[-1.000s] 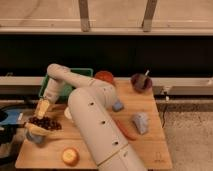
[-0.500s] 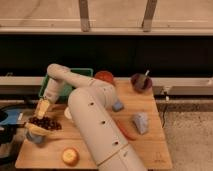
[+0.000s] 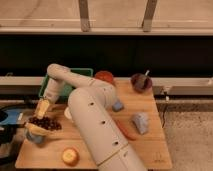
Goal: Place grapes in table surface
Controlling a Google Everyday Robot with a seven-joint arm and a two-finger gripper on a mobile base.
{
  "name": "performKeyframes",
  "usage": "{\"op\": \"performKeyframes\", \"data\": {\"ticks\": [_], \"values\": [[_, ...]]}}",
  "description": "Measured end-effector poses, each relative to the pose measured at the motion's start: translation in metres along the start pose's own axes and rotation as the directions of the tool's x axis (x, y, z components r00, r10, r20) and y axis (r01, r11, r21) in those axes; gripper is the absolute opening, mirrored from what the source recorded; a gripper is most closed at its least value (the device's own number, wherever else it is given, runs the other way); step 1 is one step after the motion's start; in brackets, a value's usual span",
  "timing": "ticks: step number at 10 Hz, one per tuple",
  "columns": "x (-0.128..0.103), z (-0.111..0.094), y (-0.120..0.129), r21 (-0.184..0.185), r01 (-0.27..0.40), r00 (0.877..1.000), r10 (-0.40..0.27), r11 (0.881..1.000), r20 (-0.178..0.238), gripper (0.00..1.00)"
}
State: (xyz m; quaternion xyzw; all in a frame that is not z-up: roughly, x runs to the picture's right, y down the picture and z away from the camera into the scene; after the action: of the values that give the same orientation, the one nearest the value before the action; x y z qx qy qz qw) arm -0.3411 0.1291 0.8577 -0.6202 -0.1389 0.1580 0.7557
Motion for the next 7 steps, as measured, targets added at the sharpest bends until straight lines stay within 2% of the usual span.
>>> {"op": "performKeyframes", "data": {"ticks": [3, 5, 7], "values": [[0.000, -0.001, 0.003, 0.011, 0.009, 1.000, -0.009, 1.000, -0.009, 0.80], [-0.010, -0.008, 0.025, 0.067, 0.070, 0.998, -0.070, 0.995, -0.010, 0.80], [-0.015, -0.014, 0.040, 0.100, 0.107, 0.994, -0.106, 0.989, -0.008, 0.80]]}}
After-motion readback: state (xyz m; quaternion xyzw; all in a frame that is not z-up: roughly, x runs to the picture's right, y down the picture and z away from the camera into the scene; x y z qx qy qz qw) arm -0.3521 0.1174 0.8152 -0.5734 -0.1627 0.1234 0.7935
